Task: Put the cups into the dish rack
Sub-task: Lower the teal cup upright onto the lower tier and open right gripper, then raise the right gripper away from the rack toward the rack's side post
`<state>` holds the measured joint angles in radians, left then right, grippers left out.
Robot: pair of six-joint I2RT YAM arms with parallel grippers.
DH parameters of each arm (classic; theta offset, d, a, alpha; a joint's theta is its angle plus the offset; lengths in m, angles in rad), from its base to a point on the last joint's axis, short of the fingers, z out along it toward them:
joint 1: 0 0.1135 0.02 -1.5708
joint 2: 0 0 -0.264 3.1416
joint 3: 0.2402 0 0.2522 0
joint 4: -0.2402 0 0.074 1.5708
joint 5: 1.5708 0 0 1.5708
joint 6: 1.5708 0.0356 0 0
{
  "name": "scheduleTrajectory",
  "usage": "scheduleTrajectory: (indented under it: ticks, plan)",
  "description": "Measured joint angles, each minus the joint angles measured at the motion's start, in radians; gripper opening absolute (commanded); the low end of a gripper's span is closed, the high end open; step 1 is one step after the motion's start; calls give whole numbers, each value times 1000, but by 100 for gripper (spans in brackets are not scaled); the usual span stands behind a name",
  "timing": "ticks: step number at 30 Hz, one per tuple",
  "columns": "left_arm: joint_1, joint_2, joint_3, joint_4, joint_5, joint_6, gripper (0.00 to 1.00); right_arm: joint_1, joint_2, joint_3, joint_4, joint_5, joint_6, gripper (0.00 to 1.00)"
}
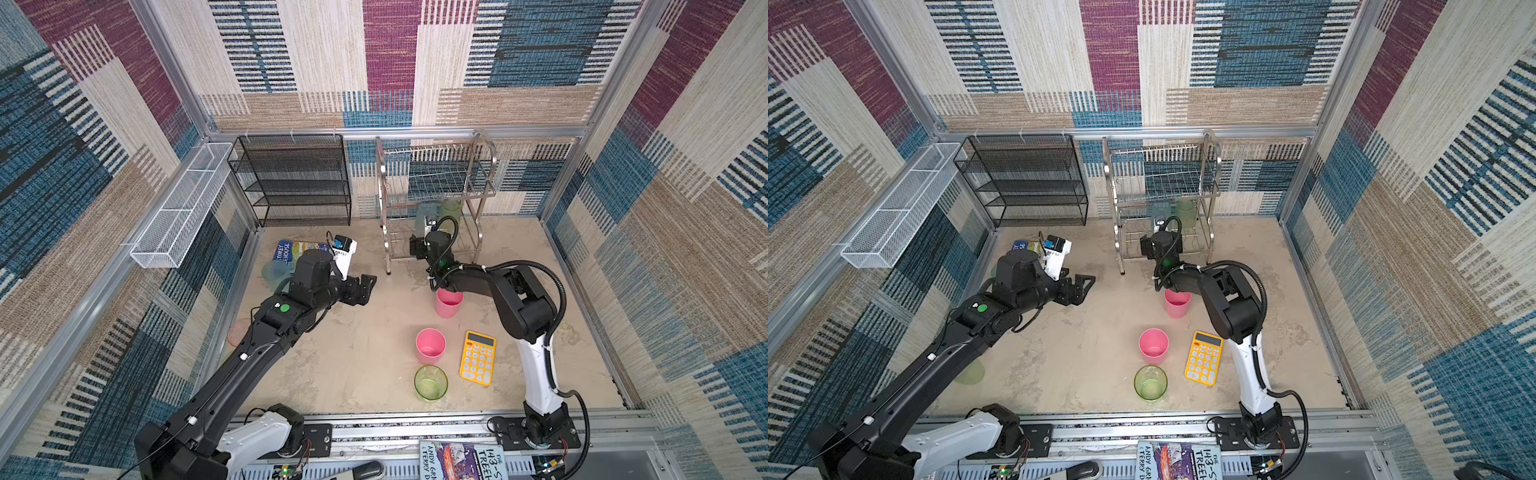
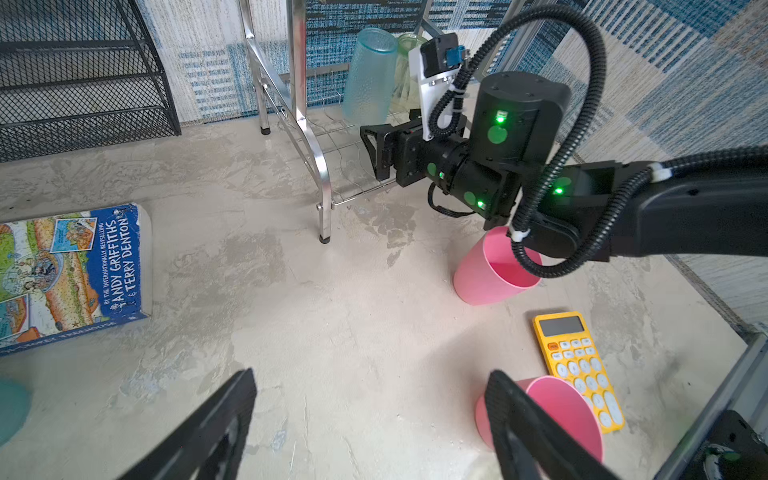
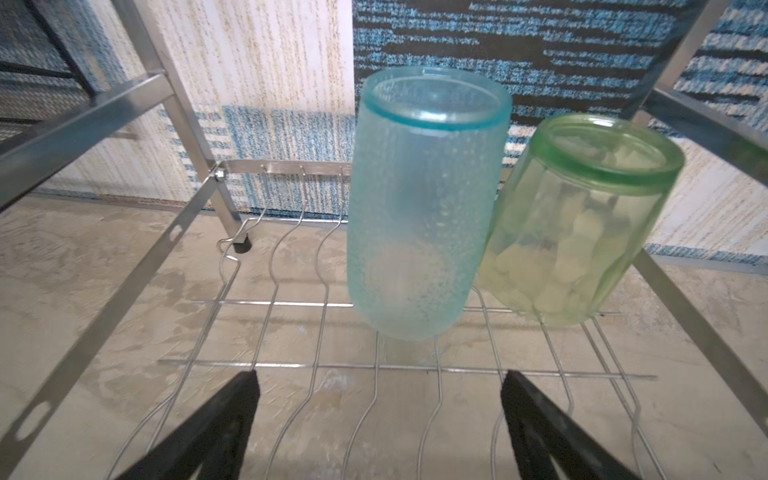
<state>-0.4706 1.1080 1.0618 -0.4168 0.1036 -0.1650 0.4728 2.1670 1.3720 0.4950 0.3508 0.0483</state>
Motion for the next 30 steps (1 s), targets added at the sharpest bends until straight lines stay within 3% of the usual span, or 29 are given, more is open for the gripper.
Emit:
scheduleTrajectory:
  ticks: [15,22,30]
  plan:
    - [0,23,1,-7,-5,-7,86,17,-326,-353,143,-79,14,88]
    - [-1,39,7,-12,-19,-9,86,7,-496,-497,119,-36,74,88]
    - [-1,47,10,-15,-19,-12,85,-222,-629,-605,-6,-88,274,87]
